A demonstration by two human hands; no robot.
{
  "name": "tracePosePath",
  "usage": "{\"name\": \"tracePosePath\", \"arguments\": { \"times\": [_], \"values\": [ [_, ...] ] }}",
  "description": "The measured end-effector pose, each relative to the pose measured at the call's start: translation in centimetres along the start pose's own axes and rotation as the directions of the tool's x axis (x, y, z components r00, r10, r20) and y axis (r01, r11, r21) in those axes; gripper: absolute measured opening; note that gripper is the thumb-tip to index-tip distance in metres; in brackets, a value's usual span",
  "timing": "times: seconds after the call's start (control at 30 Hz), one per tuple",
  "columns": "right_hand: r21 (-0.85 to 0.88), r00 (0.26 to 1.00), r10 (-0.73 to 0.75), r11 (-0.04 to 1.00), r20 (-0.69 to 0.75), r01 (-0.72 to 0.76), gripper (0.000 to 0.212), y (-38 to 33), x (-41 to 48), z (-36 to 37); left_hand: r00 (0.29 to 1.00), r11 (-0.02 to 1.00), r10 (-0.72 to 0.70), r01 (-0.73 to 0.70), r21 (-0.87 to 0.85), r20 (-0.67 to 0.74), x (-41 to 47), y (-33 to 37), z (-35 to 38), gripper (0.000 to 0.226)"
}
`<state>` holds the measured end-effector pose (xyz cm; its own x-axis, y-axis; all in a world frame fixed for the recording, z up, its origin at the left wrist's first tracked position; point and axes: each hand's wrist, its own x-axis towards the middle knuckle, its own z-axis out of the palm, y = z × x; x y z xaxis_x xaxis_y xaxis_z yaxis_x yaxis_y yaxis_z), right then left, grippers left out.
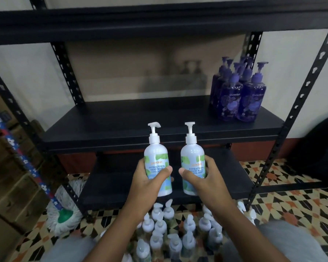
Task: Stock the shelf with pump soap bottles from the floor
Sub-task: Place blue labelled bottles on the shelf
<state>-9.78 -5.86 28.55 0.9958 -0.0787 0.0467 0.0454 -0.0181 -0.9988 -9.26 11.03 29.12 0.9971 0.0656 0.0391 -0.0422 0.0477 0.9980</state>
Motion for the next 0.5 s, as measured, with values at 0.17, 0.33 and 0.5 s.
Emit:
{"name": "tracePosePath", "arguments": {
  "times": [0.17,0.33,0.5],
  "values": [
    [-0.028,0.995,-0.095,0.995,0.003,0.095,0.043,-3.3,5.7,-0.4,0.996,0.993,0.084,-0.084,-0.082,-0.003,6.5,3.2,1.4,0.028],
    [-0.066,0.985,-0.165,0.985,-0.05,0.161,0.051,-5.9,13.0,-0.4,0.997,0.987,0.076,-0.074,-0.144,0.004,14.0,4.8,2.9,0.032],
    [-0.148,0.975,-0.207,0.97,-0.074,0.195,0.057,-5.6,18.5,-0.3,0.996,0.991,0.09,-0.091,-0.096,-0.017,19.1,4.6,3.8,0.033]
  ]
}}
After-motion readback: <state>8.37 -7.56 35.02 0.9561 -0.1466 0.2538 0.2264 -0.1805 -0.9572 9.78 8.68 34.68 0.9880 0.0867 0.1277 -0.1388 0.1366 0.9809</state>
